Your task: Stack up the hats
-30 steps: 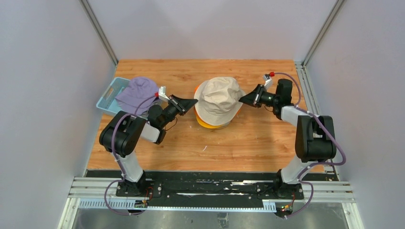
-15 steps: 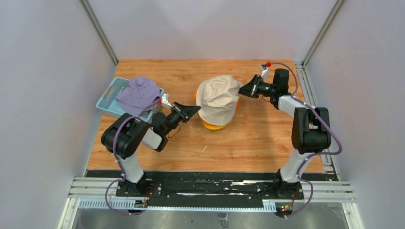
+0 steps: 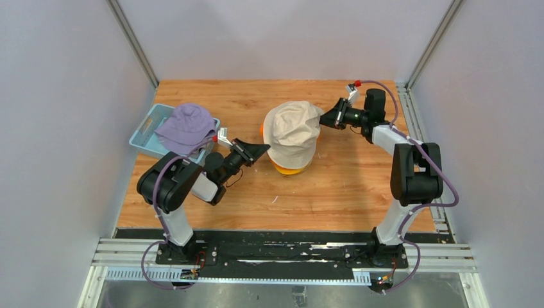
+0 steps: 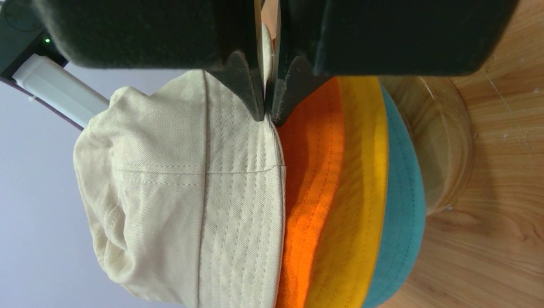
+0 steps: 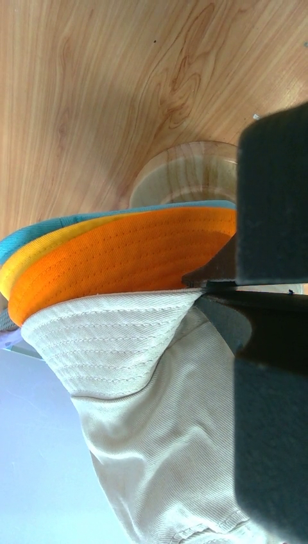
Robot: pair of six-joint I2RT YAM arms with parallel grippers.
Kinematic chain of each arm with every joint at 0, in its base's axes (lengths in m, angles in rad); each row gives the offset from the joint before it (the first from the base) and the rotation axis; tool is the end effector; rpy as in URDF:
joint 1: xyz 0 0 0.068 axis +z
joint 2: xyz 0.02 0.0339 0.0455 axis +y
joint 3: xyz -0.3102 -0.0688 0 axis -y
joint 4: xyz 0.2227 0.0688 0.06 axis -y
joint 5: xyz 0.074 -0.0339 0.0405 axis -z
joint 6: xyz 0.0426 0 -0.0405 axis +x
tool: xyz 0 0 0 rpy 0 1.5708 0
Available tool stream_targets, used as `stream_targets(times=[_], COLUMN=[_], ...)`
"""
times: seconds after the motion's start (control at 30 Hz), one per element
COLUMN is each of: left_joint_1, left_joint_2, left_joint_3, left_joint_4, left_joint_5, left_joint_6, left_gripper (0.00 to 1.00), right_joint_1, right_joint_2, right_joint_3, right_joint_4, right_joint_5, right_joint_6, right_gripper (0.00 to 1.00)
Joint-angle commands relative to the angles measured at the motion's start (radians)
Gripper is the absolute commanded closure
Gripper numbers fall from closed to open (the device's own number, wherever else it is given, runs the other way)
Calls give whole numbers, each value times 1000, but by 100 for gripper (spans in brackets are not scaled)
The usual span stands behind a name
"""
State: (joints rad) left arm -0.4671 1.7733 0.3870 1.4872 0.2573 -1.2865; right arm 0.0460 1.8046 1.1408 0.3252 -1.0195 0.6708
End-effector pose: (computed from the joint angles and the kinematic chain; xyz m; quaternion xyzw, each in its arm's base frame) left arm 0.2602 -0.1433 0.2211 -0.1776 0.6479 -0.6206 0.4045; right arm 0.3930 0.0544 0.2933 -0.0494 0.7646 0.5499 0.3326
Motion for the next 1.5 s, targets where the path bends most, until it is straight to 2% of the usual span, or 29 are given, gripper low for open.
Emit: stream_targets(times=[0.0,0.2,0.4,0.5,0.7,0.93,1.27,1.37,1.47], left_joint_1=[-1,25,59,61,72,77,94,111,132], left_joint_2=[-34,-155,-183,-118,71,42,26,24,21], left_joint_3=[-3,10,66,104,157,166,184,180,175], left_joint_4=[-33,-185,-234,-181,62,63,64,63,63], left_joint_5=[-26,-41,6,46,101,105,143,151,158], left_joint_6=[63,144,176,152,16,68,75,72,70], left_gripper=[85,75,72,72,71,71,64,56,55], right_joint_1=[18,18,19,21,22,25,31,32,32], right_joint_2=[8,1,-4,-10,-16,-13,-13,-17,-17], right_joint_3=[32,29,22,16,14,10,7,5,3], right_joint_4=[-29,-39,-37,-37,-50,-52,-53,-53,-52], right_joint_5=[45,38,33,33,29,24,22,21,19], right_joint_6=[-34,-44,-46,-48,-61,-67,-71,-72,-73], right_gripper=[99,99,99,99,99,99,99,99,99])
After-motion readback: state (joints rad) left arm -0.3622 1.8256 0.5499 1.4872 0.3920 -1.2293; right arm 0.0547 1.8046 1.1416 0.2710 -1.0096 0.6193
